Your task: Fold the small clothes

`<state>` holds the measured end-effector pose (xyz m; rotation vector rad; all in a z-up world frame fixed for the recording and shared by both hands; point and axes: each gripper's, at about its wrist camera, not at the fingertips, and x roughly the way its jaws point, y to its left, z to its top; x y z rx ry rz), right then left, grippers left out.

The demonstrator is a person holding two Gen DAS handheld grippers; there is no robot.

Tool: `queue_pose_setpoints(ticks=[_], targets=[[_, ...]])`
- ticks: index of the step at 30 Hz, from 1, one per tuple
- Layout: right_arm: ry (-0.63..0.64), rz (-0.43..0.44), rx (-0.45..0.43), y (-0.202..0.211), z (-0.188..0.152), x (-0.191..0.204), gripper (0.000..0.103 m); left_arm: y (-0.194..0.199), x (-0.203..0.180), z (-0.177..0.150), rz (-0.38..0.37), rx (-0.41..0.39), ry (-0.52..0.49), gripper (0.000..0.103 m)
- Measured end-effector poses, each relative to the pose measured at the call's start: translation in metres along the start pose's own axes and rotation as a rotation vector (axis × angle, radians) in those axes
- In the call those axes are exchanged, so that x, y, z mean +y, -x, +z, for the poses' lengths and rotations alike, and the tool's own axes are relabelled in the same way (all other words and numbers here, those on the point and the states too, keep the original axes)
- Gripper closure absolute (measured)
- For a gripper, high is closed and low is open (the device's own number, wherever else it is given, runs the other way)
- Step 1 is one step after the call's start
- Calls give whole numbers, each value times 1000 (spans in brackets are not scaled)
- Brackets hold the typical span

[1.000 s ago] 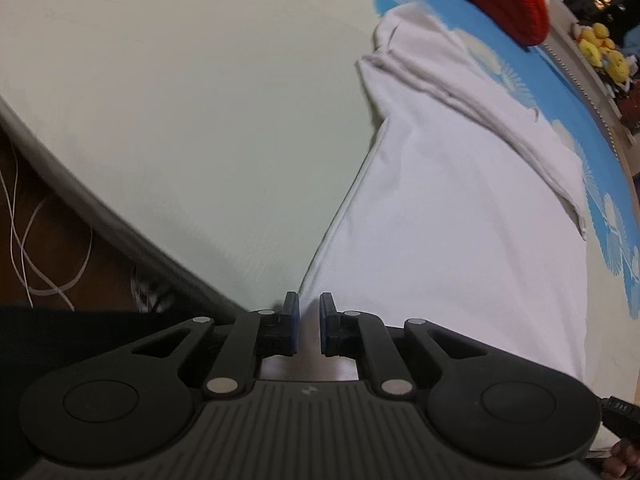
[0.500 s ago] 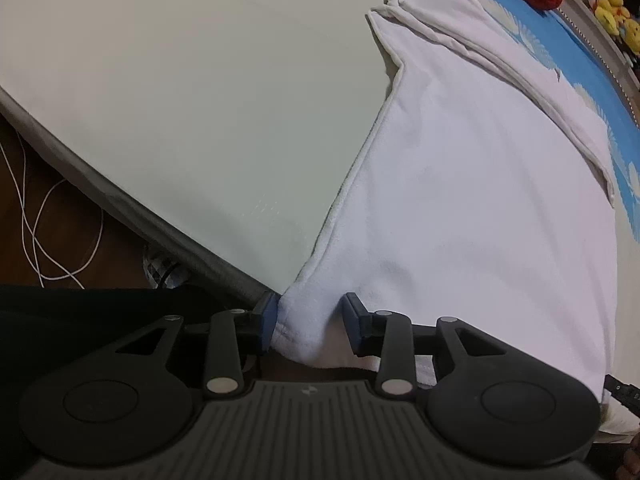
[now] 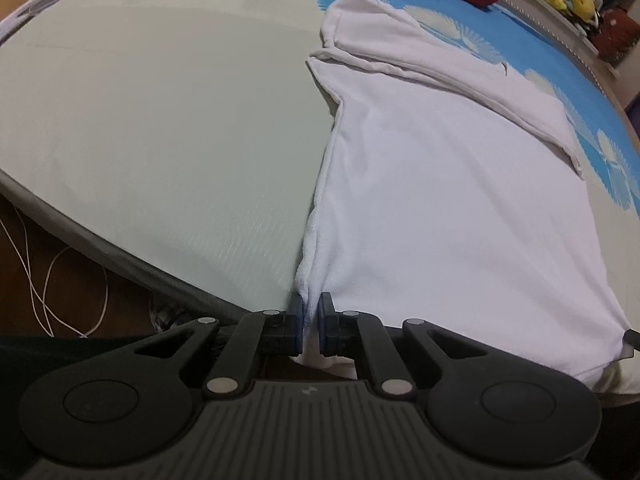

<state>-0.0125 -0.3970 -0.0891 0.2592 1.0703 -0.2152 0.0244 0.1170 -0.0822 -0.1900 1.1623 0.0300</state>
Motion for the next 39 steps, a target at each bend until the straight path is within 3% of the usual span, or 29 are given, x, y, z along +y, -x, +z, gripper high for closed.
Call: queue_pose_setpoints(ticks=[4, 7, 11, 16, 18, 32, 39], targets=[[34, -26, 84, -18, -6, 4, 97, -15, 1, 2, 0, 58, 38, 94], [79, -60, 115, -26, -10, 11, 87, -26, 2, 3, -4, 85, 65, 93], [118, -71, 109, -28, -13, 16, 87, -34, 1, 3, 5, 99, 62, 87], [133, -68, 105, -29, -14, 19, 92, -34, -1, 1, 16, 98, 42, 89], [133, -64, 100, -27, -15, 19, 96, -33, -4, 1, 15, 91, 32, 95], [105, -51, 71, -20, -13, 16, 97, -23, -12, -2, 22, 53, -31, 95], [49, 21, -71, 11, -4, 12, 97, -6, -18, 3, 22, -24, -54, 97]])
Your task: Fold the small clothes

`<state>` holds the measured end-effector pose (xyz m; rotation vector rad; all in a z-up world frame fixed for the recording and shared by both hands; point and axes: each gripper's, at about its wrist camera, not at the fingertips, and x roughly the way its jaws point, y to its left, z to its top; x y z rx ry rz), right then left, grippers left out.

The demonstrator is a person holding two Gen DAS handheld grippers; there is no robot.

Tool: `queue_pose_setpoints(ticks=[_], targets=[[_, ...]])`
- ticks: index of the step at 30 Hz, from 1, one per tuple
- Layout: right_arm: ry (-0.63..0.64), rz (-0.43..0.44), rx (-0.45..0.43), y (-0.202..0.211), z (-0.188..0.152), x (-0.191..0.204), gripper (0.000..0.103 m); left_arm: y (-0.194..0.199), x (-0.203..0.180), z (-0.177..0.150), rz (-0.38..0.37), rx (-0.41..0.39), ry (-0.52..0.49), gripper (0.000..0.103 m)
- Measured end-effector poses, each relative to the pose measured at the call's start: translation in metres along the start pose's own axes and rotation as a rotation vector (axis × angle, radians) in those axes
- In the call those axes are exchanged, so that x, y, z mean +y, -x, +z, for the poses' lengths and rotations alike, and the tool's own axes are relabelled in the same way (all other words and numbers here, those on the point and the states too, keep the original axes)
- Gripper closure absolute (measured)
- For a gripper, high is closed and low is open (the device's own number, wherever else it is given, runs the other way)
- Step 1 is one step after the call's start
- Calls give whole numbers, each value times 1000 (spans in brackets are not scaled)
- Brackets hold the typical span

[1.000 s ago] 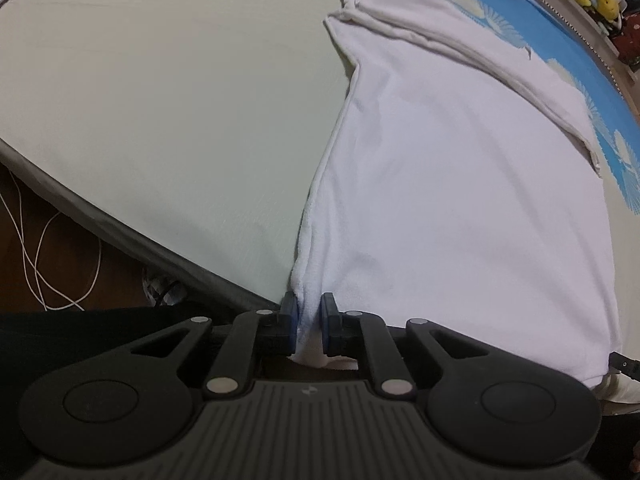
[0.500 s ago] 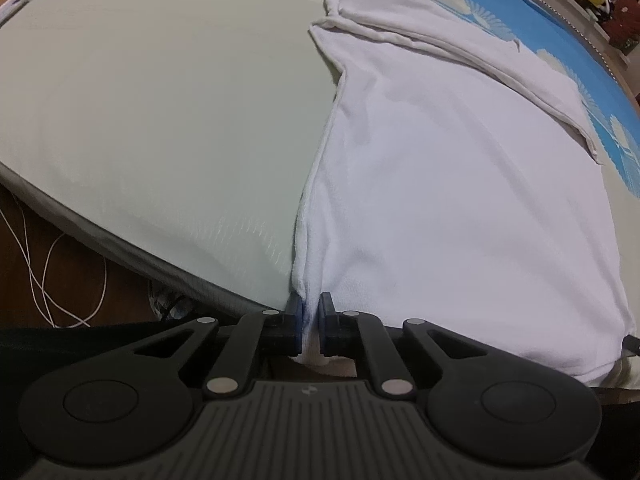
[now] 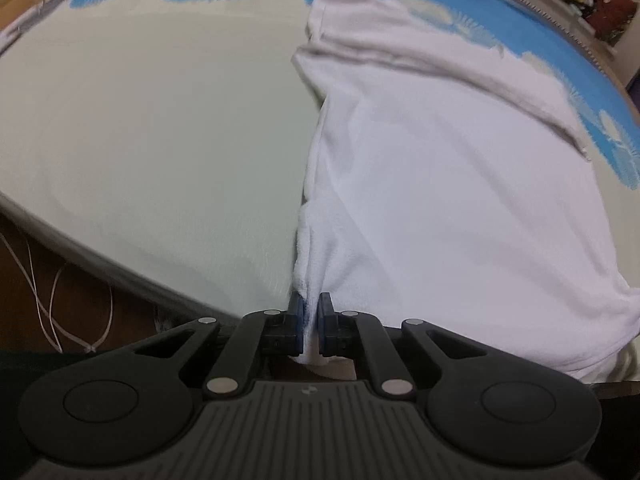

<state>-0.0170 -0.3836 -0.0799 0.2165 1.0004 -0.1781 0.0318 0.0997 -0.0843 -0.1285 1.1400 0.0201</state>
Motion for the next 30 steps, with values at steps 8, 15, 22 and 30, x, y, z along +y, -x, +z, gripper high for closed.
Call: queue_pose_setpoints(ticks=[8, 15, 22, 30], targets=[[-119, 147, -150, 69, 34, -15, 98, 69, -10, 20, -119, -145, 16, 97], [-96, 234, -296, 163, 32, -23, 98, 146, 1, -7, -223, -246, -59, 97], [-137, 243, -316, 210, -1, -38, 98, 172, 26, -45, -253, -234, -35, 97], [-160, 206, -289, 157, 36, -30, 98, 130, 20, 2, -221, -201, -65, 97]])
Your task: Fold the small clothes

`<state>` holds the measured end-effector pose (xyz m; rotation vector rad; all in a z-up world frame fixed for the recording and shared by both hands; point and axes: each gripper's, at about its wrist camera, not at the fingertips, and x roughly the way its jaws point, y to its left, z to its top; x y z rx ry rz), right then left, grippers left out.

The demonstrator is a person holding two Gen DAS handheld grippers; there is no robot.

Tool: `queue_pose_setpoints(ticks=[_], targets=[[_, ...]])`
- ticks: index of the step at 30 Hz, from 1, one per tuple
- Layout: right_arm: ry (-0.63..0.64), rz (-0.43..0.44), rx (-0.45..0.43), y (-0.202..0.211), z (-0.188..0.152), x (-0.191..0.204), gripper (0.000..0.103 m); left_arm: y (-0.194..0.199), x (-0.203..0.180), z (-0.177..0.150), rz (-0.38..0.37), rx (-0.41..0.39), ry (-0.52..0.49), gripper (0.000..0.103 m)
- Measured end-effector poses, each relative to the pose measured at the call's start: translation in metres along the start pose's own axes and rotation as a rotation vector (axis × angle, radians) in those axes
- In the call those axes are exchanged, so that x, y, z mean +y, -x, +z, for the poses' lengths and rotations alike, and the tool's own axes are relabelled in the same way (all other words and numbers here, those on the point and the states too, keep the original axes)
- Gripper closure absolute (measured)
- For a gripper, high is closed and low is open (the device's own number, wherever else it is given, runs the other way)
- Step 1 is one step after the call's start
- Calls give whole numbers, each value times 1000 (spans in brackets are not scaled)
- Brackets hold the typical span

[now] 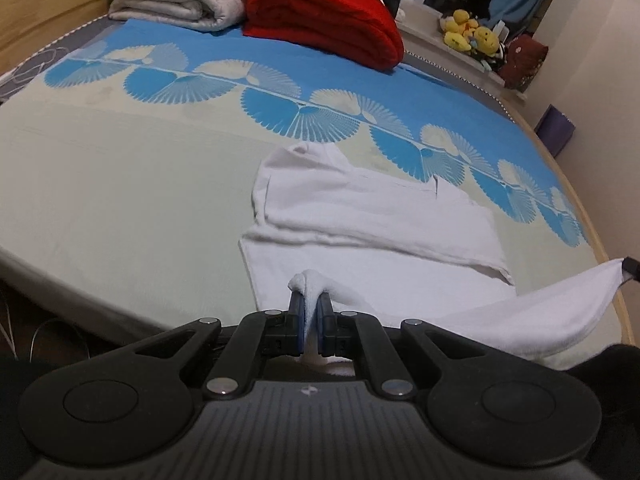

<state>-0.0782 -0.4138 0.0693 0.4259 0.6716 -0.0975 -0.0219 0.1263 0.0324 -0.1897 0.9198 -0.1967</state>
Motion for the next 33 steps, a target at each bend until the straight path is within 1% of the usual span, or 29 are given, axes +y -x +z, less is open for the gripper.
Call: queue_pose_setpoints(ticks=[3, 5, 7, 9, 10, 12, 13, 14, 15, 16, 17, 18, 19, 21, 22, 23, 25, 27, 28, 29, 30, 31, 33], targets=[[22, -20, 4, -37, 19, 2, 98, -38, 10, 38, 10, 26, 10, 97], [16, -53, 28, -75, 36, 2, 98, -68, 18, 64, 29, 56, 9, 97], [7, -71, 75, -116, 49, -1, 98, -106, 27, 89, 49, 107, 9, 97], [-11, -125, 107, -161, 57, -4, 98, -144, 37, 106, 44, 190, 25, 96], [-4, -153, 131, -181, 57, -5, 98, -160, 43, 112, 46, 212, 37, 96], [29, -204, 179, -213, 54, -6, 98, -174, 52, 115, 44, 211, 41, 93], [31, -243, 181, -223, 54, -11, 97, -175, 58, 114, 33, 202, 57, 89], [16, -253, 170, -227, 55, -16, 96, -175, 68, 112, 4, 195, 95, 83], [2, -236, 158, -227, 55, -22, 96, -172, 77, 111, -22, 201, 132, 80], [-5, -207, 149, -225, 53, -28, 96, -167, 83, 111, -36, 192, 147, 80], [-6, -184, 162, -225, 49, -34, 96, -162, 86, 113, -40, 172, 142, 76], [-10, -179, 191, -227, 47, -38, 96, -157, 90, 113, -40, 155, 124, 72], [-14, -161, 209, -227, 46, -42, 95, -153, 92, 113, -37, 150, 106, 70], [24, -128, 223, -227, 46, -42, 95, -151, 95, 111, -41, 165, 66, 64], [57, -121, 226, -227, 45, -39, 93, -150, 94, 108, -46, 177, 39, 62], [98, -115, 230, -228, 44, -36, 87, -150, 92, 105, -46, 188, 4, 60], [173, -99, 265, -232, 37, -33, 80, -153, 82, 96, -32, 212, -92, 60], [246, -100, 314, -239, 27, -29, 80, -161, 67, 83, 14, 248, -208, 59], [280, -102, 332, -243, 23, -26, 80, -166, 61, 78, 40, 255, -248, 59], [325, -103, 350, -247, 18, -22, 80, -171, 55, 74, 57, 262, -291, 59], [371, -101, 359, -250, 14, -17, 80, -174, 52, 71, 54, 265, -314, 59], [411, -98, 365, -254, 9, -13, 80, -176, 46, 72, 48, 252, -328, 59], [458, -96, 384, -264, 2, -7, 80, -179, 40, 78, 34, 199, -326, 59]])
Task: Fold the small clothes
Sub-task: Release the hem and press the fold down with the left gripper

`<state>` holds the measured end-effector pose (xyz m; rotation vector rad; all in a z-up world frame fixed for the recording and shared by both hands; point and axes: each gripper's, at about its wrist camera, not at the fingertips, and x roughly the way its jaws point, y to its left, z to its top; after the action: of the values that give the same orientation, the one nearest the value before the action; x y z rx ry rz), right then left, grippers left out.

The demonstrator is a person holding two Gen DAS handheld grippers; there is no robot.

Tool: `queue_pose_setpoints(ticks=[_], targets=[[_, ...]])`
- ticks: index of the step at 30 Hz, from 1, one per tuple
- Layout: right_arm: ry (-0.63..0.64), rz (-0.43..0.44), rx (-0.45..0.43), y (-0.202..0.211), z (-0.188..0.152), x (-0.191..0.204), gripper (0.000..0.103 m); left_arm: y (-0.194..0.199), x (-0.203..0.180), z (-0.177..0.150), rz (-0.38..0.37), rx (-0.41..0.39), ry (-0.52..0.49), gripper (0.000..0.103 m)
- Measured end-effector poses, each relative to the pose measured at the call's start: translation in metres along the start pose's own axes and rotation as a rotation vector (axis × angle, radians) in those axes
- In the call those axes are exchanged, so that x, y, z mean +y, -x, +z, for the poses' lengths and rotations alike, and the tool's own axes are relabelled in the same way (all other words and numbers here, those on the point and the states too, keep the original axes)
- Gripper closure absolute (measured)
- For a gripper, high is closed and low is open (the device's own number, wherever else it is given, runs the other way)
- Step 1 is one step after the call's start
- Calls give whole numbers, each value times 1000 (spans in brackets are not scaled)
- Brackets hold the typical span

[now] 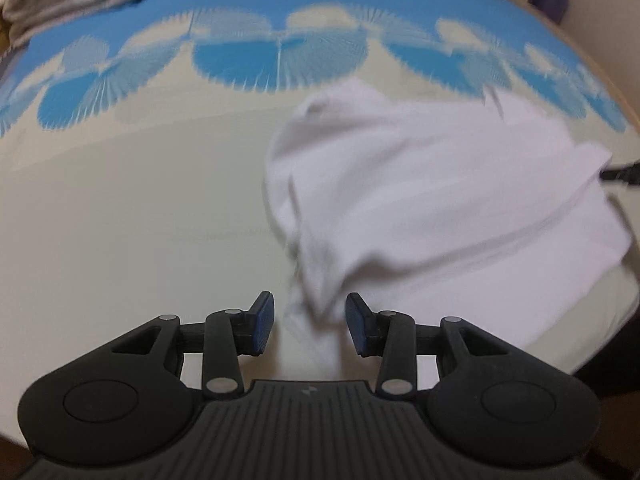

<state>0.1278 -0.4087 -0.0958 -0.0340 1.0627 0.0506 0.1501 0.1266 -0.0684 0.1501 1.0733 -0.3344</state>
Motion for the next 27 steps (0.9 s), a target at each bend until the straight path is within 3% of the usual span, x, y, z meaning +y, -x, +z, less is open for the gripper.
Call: queue_pose_setpoints(ticks=[4, 8, 11, 13, 16, 19, 22, 25, 27], targets=[[14, -30, -51, -9, 13, 9, 80, -8, -1, 32, 21, -84, 54, 59], [-163, -36, -190, -4, 37, -11, 80, -9, 35, 58, -81, -180, 393, 59], [-302, -80, -241, 1, 44, -33, 80, -2, 57, 59, -94, -223, 515, 60], [-349, -96, -222, -3, 45, -45, 80, 2, 63, 58, -86, -211, 497, 60], [-333, -38, -199, -3, 47, -52, 80, 11, 70, 52, -124, -174, 439, 59], [-247, -13, -188, 4, 43, -47, 80, 17, 67, 37, -136, -115, 331, 48], [-154, 8, -126, 4, 34, -43, 80, 15, 51, 21, -95, -54, 170, 27], [-46, 9, -66, -3, 26, -33, 80, 2, 35, 17, -93, -18, 60, 26], [8, 5, -52, -6, 22, -23, 80, -5, 30, 21, -96, -30, 42, 26]])
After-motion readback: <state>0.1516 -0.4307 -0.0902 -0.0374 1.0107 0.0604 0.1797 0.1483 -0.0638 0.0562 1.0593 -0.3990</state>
